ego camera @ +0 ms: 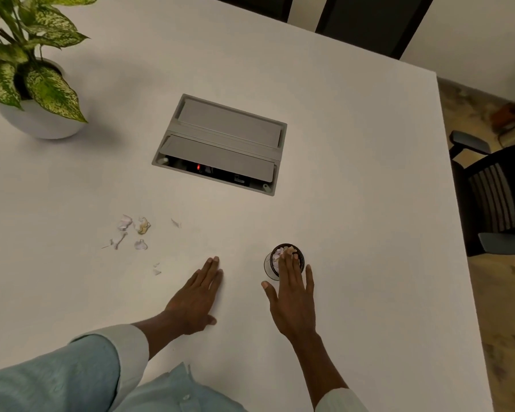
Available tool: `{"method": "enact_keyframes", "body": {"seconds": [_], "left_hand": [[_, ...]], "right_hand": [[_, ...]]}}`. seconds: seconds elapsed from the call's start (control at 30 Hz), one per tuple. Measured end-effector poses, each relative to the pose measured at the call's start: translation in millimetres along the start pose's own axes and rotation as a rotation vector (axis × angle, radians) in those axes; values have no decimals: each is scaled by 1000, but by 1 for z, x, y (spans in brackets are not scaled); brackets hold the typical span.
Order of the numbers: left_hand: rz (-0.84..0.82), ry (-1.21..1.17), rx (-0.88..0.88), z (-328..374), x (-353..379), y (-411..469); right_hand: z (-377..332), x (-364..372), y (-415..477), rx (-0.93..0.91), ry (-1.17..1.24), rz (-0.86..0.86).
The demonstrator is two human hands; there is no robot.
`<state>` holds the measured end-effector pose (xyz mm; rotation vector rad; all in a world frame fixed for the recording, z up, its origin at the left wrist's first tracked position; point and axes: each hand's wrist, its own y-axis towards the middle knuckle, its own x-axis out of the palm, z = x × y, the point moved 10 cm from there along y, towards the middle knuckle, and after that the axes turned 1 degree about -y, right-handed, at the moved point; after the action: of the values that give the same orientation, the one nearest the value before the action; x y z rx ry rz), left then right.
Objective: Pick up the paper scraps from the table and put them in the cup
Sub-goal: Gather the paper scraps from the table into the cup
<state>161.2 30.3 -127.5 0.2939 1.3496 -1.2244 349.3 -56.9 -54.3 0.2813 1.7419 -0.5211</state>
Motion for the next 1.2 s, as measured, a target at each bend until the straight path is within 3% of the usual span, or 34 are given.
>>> {"method": "enact_keyframes", "body": {"seconds": [0.47,0.63,0.77,0.87,1.03,1.2], "left_hand": [[-28,-54,-27,-7,10,5],[-14,-102,0,-14,-3,2],[-42,-155,-9,-22,-8,-6],[-51,-193,-28,-31,-6,-19],[58,-358,-112,-58,1,-54],[276,-400,-261,-101,-16,-92]], "right_hand": [[-2,1,21,35,-34,-37],[-4,-32,15,49,126,237],[-11,-59,1,14,45,524],[-20,-69,-5,42,8,606],[-66,-71,-5,-56,42,609],[-143,-51,3,-284,204,443]]}}
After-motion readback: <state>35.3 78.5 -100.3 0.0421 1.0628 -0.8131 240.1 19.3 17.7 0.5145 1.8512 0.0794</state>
